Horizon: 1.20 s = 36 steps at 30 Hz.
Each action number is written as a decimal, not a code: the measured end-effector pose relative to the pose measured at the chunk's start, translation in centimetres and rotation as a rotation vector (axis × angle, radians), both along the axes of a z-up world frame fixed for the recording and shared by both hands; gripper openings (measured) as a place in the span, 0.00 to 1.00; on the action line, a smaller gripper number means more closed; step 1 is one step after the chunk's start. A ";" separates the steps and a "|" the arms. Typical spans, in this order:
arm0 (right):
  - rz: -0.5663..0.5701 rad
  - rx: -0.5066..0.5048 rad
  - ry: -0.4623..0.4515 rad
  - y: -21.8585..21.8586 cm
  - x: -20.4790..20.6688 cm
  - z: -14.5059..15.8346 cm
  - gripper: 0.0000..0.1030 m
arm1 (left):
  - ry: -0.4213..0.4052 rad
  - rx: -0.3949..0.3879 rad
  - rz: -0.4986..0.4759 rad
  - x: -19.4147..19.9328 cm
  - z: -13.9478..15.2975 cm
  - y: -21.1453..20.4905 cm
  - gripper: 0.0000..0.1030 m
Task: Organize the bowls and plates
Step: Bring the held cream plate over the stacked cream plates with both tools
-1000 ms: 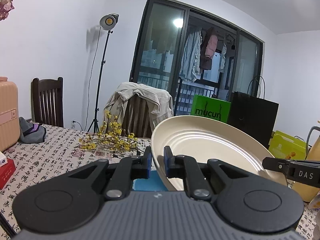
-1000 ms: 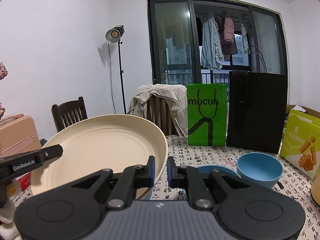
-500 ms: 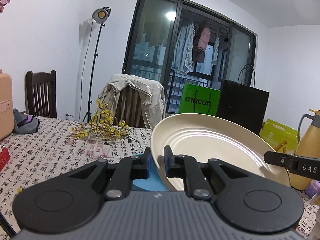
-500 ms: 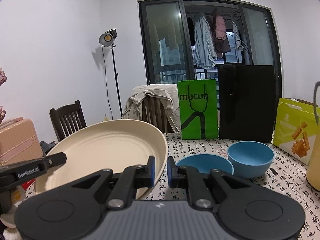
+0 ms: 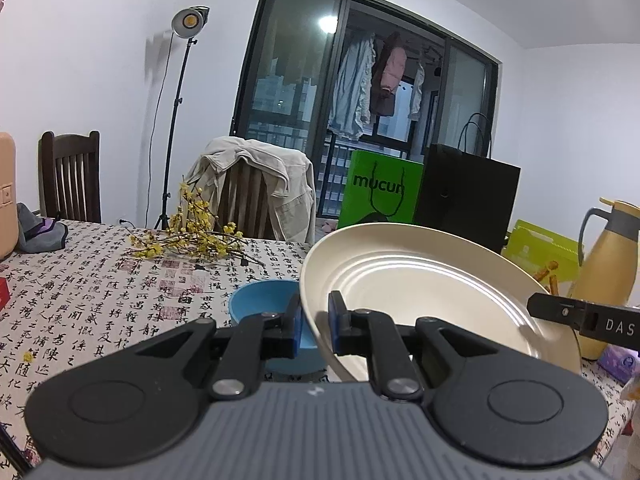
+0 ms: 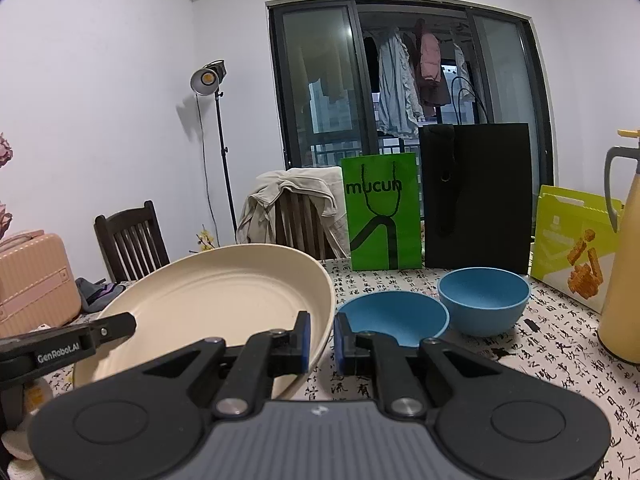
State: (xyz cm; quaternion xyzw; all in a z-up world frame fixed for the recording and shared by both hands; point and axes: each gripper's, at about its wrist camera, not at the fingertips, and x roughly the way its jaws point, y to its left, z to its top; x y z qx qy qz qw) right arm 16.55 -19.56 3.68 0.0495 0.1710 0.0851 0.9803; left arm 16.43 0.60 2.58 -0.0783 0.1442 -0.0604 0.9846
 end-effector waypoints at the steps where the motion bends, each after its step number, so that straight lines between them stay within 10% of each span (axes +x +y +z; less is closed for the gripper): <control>1: -0.002 0.000 -0.002 -0.1 -0.3 -0.1 0.12 | -0.001 0.002 -0.004 -0.2 -0.1 -0.1 0.13; 36: -0.031 -0.003 0.093 -1.1 -3.7 -5.3 0.12 | 0.049 0.089 -0.067 -3.0 -5.1 -1.5 0.14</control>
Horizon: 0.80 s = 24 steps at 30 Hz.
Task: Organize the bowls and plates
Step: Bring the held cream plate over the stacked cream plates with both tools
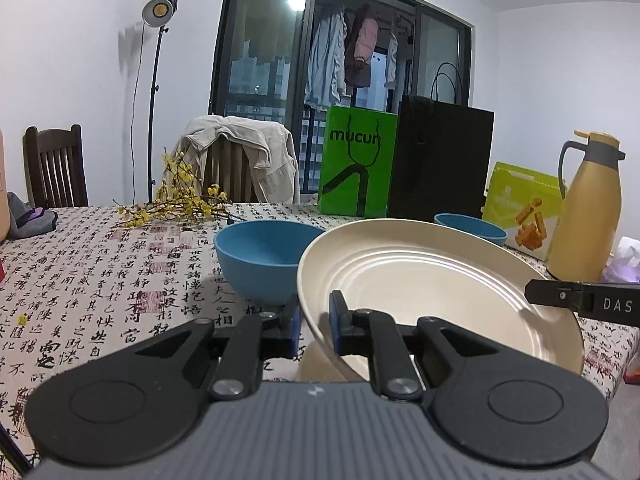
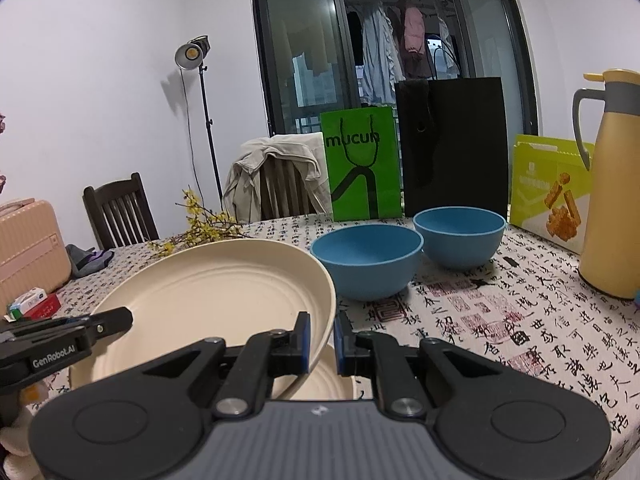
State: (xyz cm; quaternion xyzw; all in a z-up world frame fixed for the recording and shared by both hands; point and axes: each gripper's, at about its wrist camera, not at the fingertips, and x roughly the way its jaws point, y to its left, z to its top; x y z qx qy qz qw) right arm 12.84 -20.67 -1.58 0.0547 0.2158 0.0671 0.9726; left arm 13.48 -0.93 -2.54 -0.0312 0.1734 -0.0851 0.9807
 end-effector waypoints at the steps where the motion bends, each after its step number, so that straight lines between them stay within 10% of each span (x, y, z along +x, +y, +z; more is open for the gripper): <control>1: 0.000 -0.002 0.005 0.0 0.0 -0.2 0.12 | 0.004 0.001 -0.001 0.0 -0.1 0.0 0.14; 24: -0.014 0.016 0.092 -0.7 -0.1 -3.4 0.12 | 0.068 0.056 -0.014 0.0 -2.8 -0.9 0.14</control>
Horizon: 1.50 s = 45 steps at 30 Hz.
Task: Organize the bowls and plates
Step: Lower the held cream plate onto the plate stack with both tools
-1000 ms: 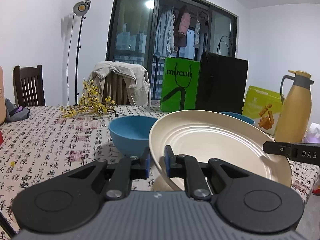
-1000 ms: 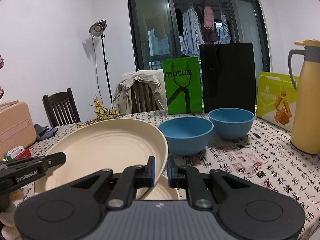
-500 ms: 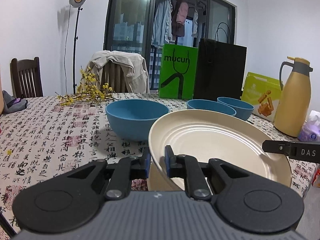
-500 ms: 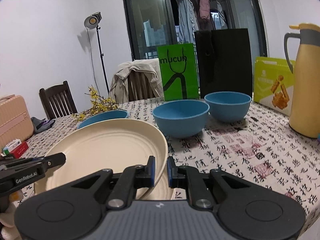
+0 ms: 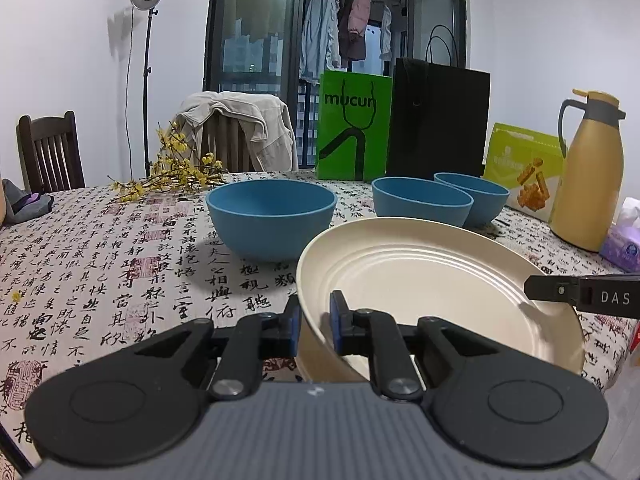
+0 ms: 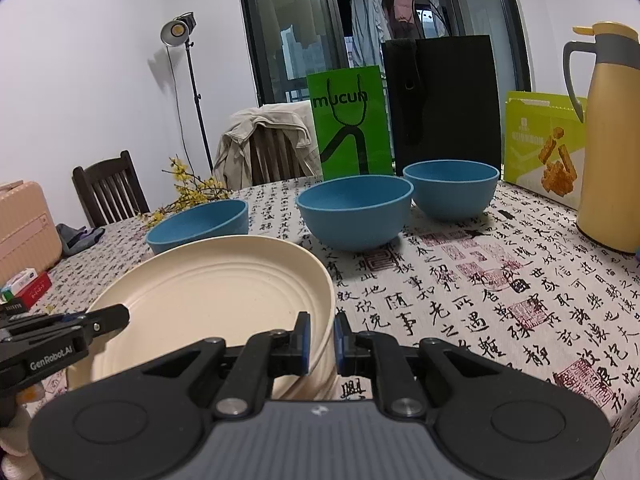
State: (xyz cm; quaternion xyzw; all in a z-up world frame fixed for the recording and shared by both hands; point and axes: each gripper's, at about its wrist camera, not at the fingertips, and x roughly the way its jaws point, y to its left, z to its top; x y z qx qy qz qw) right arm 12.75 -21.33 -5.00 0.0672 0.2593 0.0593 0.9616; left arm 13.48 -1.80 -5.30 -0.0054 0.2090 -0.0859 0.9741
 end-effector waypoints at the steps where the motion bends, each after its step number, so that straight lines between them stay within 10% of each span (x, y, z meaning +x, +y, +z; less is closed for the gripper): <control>1: -0.001 -0.001 0.002 0.0 0.0 -0.1 0.12 | 0.000 0.005 0.000 0.0 -0.1 0.0 0.14; 45: -0.013 -0.190 -0.017 2.4 0.4 -1.9 0.12 | 0.017 0.193 0.023 1.1 -2.3 -2.3 0.19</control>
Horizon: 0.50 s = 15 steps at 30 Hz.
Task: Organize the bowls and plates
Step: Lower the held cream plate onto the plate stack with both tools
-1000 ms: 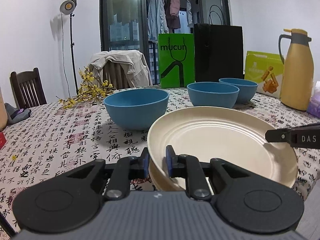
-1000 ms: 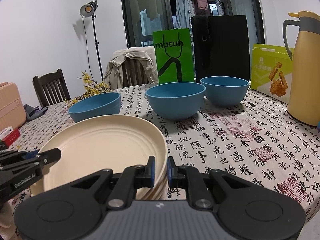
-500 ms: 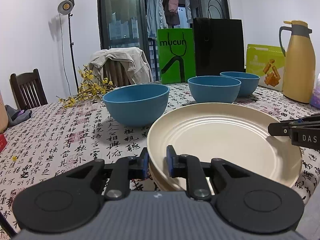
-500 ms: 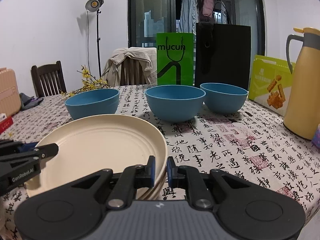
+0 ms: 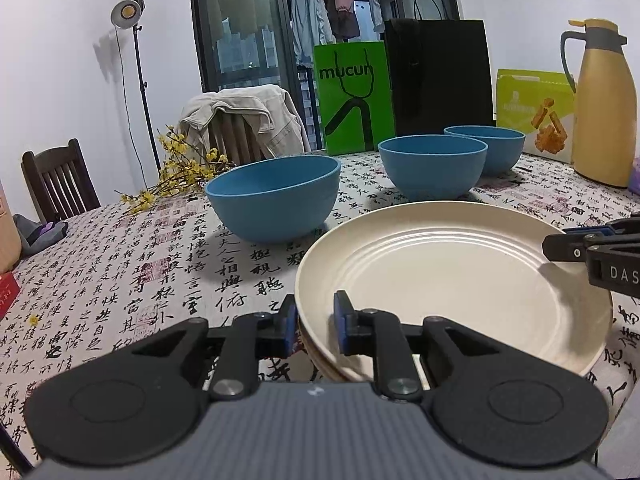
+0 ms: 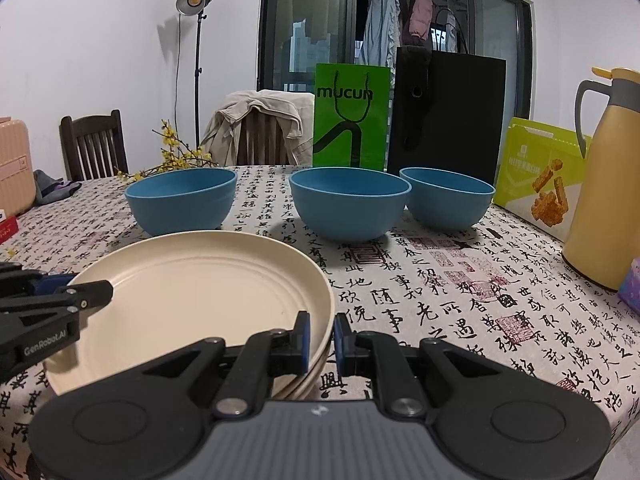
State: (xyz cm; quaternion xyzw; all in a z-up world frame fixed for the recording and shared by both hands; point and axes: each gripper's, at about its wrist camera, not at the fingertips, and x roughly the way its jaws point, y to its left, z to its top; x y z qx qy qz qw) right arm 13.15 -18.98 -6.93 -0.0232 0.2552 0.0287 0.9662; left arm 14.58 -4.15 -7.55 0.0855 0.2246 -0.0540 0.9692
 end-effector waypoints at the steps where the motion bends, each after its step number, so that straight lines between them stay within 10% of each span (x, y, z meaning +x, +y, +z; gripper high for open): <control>1: 0.000 0.001 0.000 0.0 0.0 0.0 0.12 | 0.003 0.004 0.001 0.0 -0.1 0.0 0.19; 15: 0.008 -0.013 -0.008 0.1 0.0 -0.2 0.14 | 0.020 -0.003 0.000 0.3 -0.2 0.0 0.20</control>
